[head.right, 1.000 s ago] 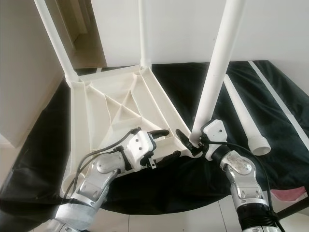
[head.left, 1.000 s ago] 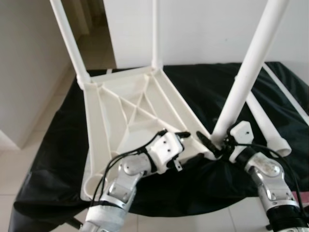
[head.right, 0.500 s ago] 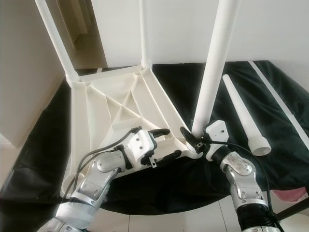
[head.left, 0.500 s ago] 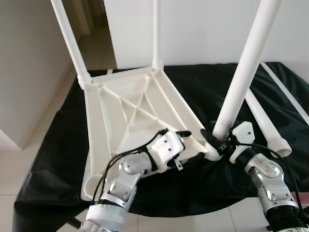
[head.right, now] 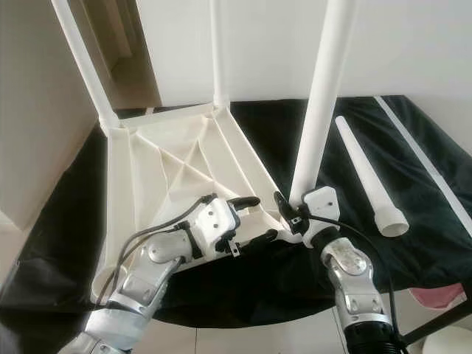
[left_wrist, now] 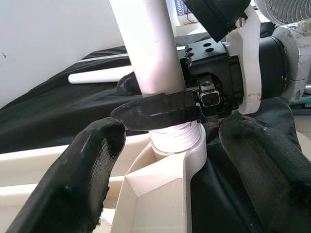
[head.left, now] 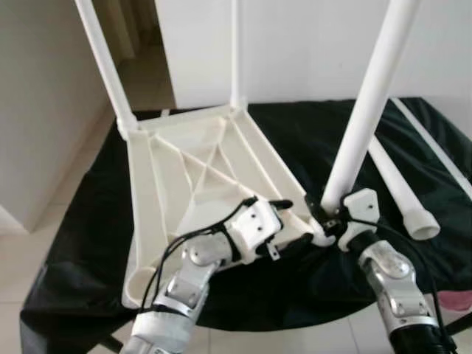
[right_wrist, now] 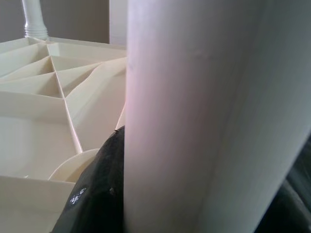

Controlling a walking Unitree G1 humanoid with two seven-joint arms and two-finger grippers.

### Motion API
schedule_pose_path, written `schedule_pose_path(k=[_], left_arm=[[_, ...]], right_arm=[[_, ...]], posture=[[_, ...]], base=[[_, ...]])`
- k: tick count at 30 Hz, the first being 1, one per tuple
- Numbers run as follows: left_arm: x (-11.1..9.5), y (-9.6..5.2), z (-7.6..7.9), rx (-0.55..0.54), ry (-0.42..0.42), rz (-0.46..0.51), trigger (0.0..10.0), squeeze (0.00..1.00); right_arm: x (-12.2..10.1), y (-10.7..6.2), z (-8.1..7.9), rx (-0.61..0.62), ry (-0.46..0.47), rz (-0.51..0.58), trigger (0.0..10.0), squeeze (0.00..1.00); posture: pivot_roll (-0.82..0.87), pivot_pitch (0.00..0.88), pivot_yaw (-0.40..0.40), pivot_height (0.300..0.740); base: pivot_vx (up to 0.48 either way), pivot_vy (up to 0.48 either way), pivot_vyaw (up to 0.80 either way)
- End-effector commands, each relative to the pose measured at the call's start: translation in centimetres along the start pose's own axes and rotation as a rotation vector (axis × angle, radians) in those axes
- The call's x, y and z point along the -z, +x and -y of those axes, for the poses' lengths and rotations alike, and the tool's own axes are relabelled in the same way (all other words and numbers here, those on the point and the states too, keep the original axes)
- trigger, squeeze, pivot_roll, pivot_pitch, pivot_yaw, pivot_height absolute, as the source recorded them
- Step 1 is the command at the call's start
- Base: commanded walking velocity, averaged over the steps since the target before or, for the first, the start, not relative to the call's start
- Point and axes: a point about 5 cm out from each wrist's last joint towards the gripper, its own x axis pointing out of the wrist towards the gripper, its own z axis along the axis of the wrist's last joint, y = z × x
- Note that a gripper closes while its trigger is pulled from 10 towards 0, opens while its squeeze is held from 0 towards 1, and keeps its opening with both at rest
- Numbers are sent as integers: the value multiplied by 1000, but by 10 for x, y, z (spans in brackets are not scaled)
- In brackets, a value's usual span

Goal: Building children table

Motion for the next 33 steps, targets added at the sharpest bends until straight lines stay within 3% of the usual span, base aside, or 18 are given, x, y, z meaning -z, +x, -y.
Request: schedule_pose_path(k=[1, 3, 5, 8, 10, 26, 33], left_arm=[[0, 0, -2, -54, 12, -10, 10000, 0], [0, 1, -1, -51, 11, -10, 10000, 0], [0, 1, -1, -50, 11, -10, 10000, 0], [-1, 1, 0, -48, 9, -8, 10000, 0], [-1, 0, 0, -46, 7, -10, 10000, 0], [-1, -1, -1, -44, 2, -15, 10000, 0], [-1, -3, -11, -94, 3, -21, 10000, 0]], right_arm=[[21, -6, -9, 78, 21, -122, 10000, 0], [22, -6, -10, 222, 74, -140, 10000, 0], [23, -6, -11, 267, 87, -149, 10000, 0], [23, -8, -12, 529, 180, -174, 10000, 0], [23, -9, -13, 622, 214, -186, 10000, 0], [14, -8, -22, 676, 192, -189, 10000, 0], [7, -4, -24, 642, 211, -137, 10000, 0]], posture=[[-76, 0, 28, 740], [-76, 0, 28, 740], [-77, 0, 27, 740], [-75, 4, 29, 740], [-73, 10, 32, 740], [-74, 29, 39, 740], [-73, 32, 29, 740]], base=[[0, 0, 0], [0, 0, 0], [0, 0, 0], [0, 0, 0], [0, 0, 0], [0, 0, 0], [0, 0, 0]])
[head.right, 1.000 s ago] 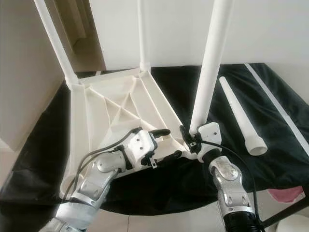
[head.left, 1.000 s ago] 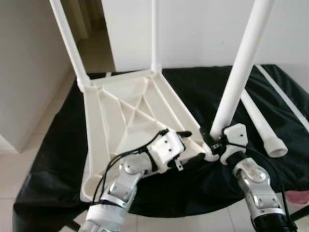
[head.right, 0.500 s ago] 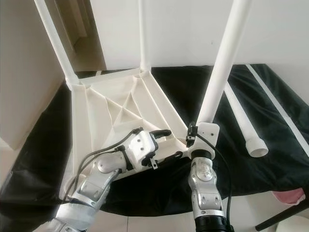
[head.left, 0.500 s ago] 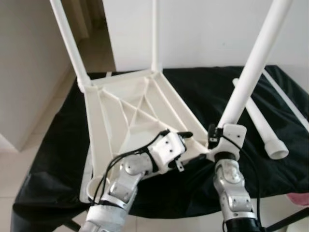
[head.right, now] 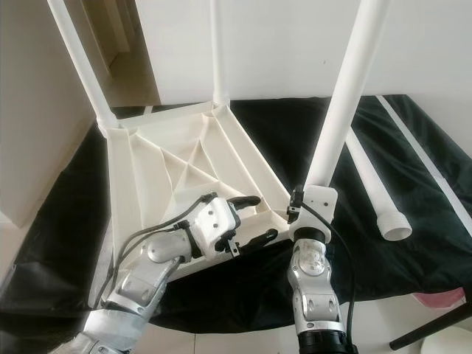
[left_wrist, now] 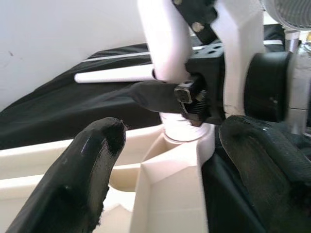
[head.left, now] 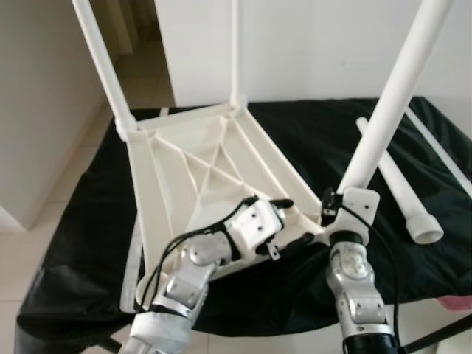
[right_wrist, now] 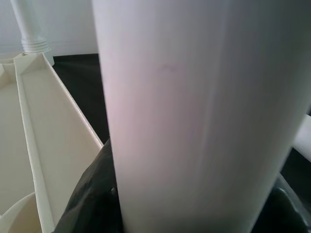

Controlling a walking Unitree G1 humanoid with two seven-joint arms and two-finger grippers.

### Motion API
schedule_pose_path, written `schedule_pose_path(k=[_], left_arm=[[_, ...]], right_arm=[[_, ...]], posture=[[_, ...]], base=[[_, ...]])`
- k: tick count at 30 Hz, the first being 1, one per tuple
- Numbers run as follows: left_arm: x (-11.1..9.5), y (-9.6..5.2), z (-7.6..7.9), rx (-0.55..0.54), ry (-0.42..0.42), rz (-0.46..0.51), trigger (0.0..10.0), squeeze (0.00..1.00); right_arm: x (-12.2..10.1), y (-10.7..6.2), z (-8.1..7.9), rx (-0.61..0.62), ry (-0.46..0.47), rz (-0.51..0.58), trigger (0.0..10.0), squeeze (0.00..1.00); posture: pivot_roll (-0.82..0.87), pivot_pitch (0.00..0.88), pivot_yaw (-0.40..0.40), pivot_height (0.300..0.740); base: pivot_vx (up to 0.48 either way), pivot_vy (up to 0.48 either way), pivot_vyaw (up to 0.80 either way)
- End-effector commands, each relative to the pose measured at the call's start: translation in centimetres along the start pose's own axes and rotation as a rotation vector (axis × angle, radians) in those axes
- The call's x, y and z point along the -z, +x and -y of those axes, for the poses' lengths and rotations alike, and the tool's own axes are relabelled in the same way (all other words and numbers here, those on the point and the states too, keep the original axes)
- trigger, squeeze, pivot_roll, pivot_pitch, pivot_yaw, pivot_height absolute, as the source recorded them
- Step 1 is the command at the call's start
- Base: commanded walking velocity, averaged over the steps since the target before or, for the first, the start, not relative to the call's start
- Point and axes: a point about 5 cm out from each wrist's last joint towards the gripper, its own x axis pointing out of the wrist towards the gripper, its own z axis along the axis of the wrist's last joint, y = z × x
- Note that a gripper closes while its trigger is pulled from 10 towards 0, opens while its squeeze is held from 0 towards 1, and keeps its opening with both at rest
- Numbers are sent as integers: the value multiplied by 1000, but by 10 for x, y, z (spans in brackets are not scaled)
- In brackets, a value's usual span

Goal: Building children table

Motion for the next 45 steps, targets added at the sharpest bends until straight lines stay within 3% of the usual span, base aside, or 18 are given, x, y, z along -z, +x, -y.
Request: schedule_pose_path(k=[1, 2, 3, 12, 17, 18, 20, 21, 23, 29, 37, 42, 45], left_arm=[[4, -1, -6, -78, -7, -26, 10000, 0], [4, -1, -7, -78, -5, -28, 10000, 0], [4, -1, -7, -78, -2, -30, 10000, 0], [5, 0, -3, -53, 6, -40, 10000, 0], [5, 1, -2, -38, 7, -41, 10000, 0], [5, 1, -2, -32, 11, -43, 10000, 0], [5, 1, -2, -29, 12, -43, 10000, 0], [4, 1, -2, -26, 11, -44, 10000, 0], [4, 2, -2, -22, 5, -41, 10000, 0], [0, 3, 9, 82, -78, -37, 10000, 0], [-4, 2, 17, 150, -91, -41, 10000, 0], [-7, 2, 14, 127, -93, -36, 10000, 0], [-8, 2, 13, 128, -91, -39, 10000, 0]], right_arm=[[16, -5, 4, 26, 19, -87, 10000, 0], [15, -5, 4, 19, 27, -85, 10000, 0], [14, -6, 4, 13, 28, -76, 10000, 1000], [2, -10, 0, -72, 77, -2, 10000, 1000], [-2, -10, 10, -92, 57, 30, 10000, 1000], [-2, -10, 14, -124, 54, 33, 10000, 549], [-1, -9, 15, -159, 57, 29, 10000, 549], [-1, -9, 16, -208, 59, 30, 10000, 0], [-1, -8, 16, -268, 56, 33, 10000, 0], [-7, 1, 23, -615, -42, 43, 10000, 0], [-14, 12, 27, -763, -111, 39, 10000, 0], [-13, 24, 35, -977, -245, -47, 10000, 0], [-13, 27, 37, -1039, -293, -71, 10000, 0]], posture=[[-73, 32, 29, 740], [-73, 32, 29, 740], [-73, 32, 29, 740], [-80, 38, 32, 740], [-87, 41, 38, 740], [-89, 40, 41, 740], [-89, 40, 41, 740], [-92, 39, 46, 740], [-92, 40, 47, 740], [-91, 37, 52, 740], [-75, 30, 42, 740], [-62, 26, 37, 740], [-62, 26, 37, 740]], base=[[0, 0, 0], [0, 0, 0], [0, 0, 0], [0, 0, 0], [0, 0, 0], [0, 0, 0], [0, 0, 0], [0, 0, 0], [0, 0, 0], [0, 0, 0], [0, 0, 0], [0, 0, 0], [0, 0, 0]])
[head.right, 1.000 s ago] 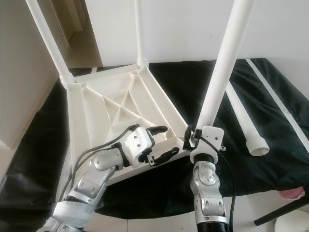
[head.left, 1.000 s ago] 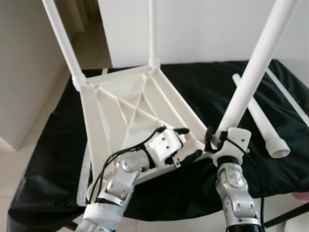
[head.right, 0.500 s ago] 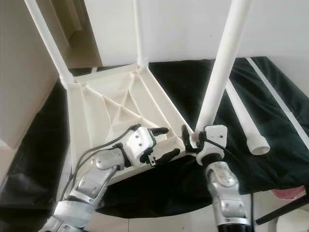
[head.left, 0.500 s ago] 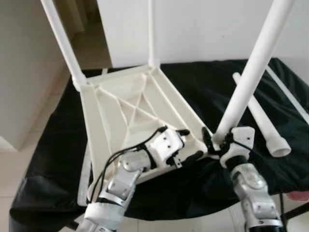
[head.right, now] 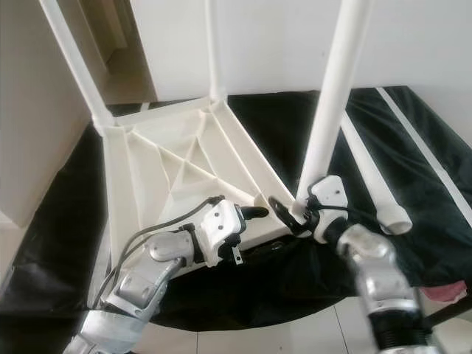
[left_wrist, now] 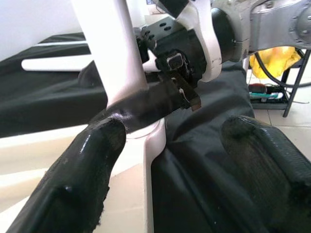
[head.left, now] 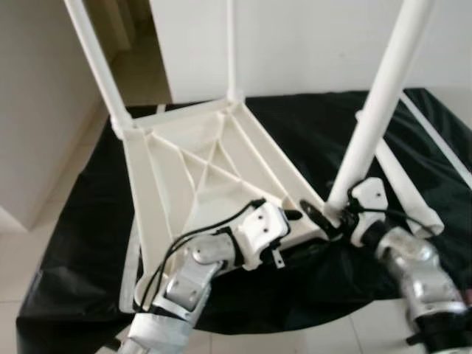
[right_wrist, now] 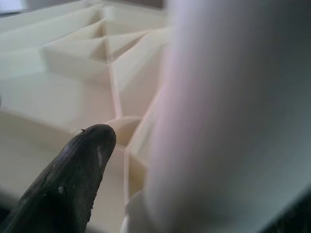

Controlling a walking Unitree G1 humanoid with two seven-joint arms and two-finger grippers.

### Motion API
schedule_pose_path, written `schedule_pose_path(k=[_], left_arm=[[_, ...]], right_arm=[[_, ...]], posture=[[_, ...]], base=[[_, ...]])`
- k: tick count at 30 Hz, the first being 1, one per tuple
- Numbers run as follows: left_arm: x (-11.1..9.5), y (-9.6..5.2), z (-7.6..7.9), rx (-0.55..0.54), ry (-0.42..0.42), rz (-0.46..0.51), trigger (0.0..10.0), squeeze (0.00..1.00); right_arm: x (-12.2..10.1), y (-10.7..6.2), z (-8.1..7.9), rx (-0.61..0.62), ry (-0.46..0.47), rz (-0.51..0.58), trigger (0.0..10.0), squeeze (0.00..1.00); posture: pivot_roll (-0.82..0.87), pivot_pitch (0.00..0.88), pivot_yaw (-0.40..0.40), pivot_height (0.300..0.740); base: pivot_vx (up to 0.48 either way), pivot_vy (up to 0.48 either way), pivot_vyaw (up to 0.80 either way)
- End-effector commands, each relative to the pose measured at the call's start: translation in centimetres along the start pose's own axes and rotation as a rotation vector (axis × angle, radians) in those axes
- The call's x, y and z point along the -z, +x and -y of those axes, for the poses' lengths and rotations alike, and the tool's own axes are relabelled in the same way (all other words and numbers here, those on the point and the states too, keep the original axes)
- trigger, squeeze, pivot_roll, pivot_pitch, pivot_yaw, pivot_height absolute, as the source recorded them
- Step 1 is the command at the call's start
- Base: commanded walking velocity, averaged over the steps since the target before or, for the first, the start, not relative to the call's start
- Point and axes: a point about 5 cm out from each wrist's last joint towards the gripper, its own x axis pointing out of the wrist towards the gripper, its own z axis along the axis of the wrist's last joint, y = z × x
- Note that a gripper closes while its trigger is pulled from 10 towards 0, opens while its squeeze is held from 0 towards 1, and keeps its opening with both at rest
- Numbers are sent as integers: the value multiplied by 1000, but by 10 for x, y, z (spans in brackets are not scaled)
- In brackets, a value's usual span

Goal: Building children table

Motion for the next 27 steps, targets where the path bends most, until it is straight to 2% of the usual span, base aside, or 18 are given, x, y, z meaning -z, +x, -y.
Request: schedule_pose_path(k=[1, 4, 5, 7, 8, 10, 11, 16, 21, 22, 26, 27], left_arm=[[0, -2, -1, -11, -7, -8, 10000, 0], [-1, -3, -2, -19, -5, -12, 10000, 0], [-1, -4, -3, -26, -2, -15, 10000, 0], [-1, -4, -3, -30, 1, -16, 10000, 0], [-1, -5, -4, -33, 0, -18, 10000, 0], [-1, -5, -4, -33, 0, -20, 10000, 0], [-1, -5, -4, -35, -1, -21, 10000, 0], [-1, -6, -4, -42, 0, -24, 10000, 0], [-2, -6, -4, -44, 0, -24, 10000, 0], [-2, -5, -4, -42, 0, -23, 10000, 0], [-2, -5, -3, -39, -1, -22, 10000, 0], [-2, -4, -3, -38, -1, -21, 10000, 0]], right_arm=[[5, 4, -6, -58, 3, -24, 10000, 0], [5, 7, 0, -100, -31, -52, 10000, 0], [6, 8, 2, -107, -37, -59, 6667, 0], [6, 9, 3, -112, -41, -64, 6667, 0], [6, 10, 3, -119, -39, -64, 3569, 0], [7, 10, 4, -126, -37, -62, 3569, 0], [7, 10, 3, -135, -34, -61, 0, 0], [12, 9, 1, -157, -8, -69, 0, 0], [19, 4, -6, -148, 70, -64, 0, 0], [21, 4, -8, -123, 101, -58, 10000, 0], [24, 4, -11, -74, 143, -54, 10000, 0], [25, 5, -12, -17, 165, -46, 10000, 0]], posture=[[-62, 26, 37, 740], [-54, 25, 31, 740], [-47, 23, 25, 740], [-45, 21, 25, 740], [-45, 21, 25, 740], [-41, 21, 22, 740], [-39, 19, 22, 740], [-39, 19, 23, 740], [-50, 21, 27, 740], [-55, 24, 27, 740], [-63, 27, 28, 740], [-65, 28, 28, 740]], base=[[0, 0, 0], [0, 0, 0], [0, 0, 0], [0, 0, 0], [0, 0, 0], [0, 0, 0], [0, 0, 0], [0, 0, 0], [0, 0, 0], [0, 0, 0], [0, 0, 0], [0, 0, 0]])
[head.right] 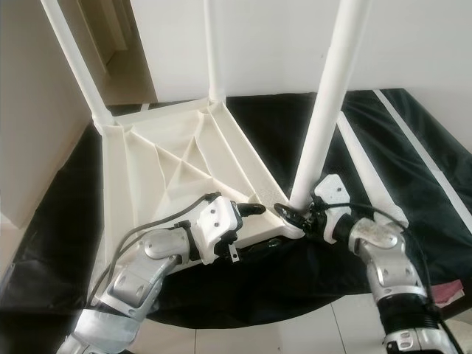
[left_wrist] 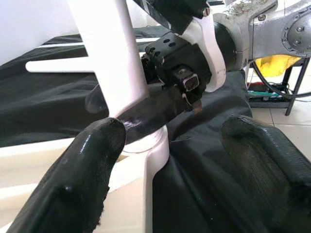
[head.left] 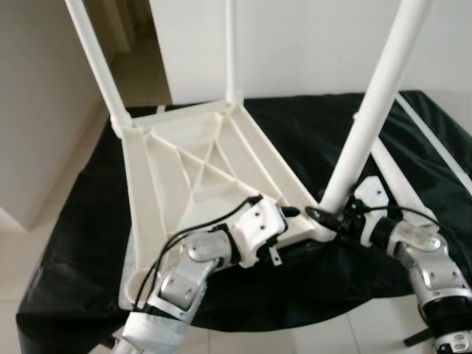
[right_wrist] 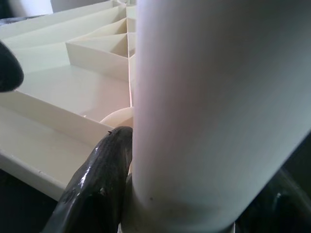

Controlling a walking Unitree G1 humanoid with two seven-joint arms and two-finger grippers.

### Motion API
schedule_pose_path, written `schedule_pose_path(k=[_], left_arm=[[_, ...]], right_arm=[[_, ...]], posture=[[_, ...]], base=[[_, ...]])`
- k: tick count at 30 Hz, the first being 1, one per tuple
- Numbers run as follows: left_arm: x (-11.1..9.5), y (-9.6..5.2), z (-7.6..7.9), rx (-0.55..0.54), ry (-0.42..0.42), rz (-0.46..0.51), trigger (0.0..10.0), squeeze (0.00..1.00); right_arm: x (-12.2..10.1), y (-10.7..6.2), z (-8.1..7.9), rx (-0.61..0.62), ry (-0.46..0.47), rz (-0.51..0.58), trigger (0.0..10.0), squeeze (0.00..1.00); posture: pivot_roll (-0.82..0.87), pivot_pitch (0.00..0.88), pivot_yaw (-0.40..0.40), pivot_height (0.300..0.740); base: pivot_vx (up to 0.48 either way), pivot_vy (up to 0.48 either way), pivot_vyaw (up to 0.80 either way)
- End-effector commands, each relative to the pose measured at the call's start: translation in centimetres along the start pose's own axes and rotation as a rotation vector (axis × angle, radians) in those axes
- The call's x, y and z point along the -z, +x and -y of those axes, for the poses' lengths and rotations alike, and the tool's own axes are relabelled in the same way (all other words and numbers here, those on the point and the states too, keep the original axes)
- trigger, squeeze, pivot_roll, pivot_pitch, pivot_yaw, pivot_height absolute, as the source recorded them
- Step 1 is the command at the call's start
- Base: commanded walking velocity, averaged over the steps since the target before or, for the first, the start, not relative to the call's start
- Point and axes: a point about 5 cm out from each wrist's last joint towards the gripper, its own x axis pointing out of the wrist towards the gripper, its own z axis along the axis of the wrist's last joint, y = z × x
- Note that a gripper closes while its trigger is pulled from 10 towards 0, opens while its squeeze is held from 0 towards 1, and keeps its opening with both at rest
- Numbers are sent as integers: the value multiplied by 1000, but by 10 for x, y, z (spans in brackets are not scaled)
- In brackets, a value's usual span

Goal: Building children table

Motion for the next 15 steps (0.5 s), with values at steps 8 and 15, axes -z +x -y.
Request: schedule_pose_path(k=[8, 15], left_arm=[[0, 0, -1, -36, -19, 3, 10000, 0], [1, -1, -1, -34, -18, 0, 10000, 0]], right_arm=[[18, 5, -5, 410, 207, -18, 10000, 0], [22, 9, -22, 631, 264, -70, 10000, 0]], posture=[[-72, 33, 28, 740], [-73, 34, 28, 740]], base=[[0, 0, 0], [0, 0, 0]])
